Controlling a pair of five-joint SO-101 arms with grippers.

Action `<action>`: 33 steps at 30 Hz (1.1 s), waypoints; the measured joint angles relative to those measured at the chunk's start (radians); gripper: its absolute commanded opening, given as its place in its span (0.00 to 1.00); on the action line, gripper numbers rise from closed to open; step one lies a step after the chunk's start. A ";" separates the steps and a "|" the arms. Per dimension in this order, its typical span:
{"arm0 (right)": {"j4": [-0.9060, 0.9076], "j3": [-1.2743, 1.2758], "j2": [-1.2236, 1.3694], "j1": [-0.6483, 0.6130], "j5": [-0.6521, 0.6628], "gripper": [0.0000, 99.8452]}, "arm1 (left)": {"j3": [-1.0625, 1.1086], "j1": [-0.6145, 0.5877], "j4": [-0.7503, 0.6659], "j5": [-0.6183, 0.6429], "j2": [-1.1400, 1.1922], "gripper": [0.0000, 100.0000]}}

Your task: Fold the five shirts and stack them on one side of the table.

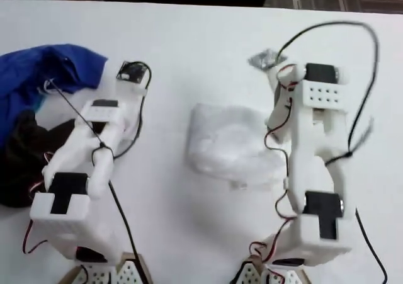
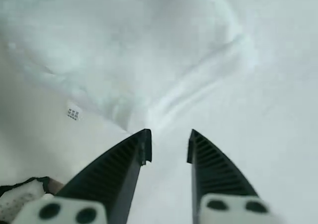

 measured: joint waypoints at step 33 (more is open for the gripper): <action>-0.203 0.468 -0.253 -0.058 -0.037 0.07 | 0.000 0.000 0.000 0.000 0.000 0.03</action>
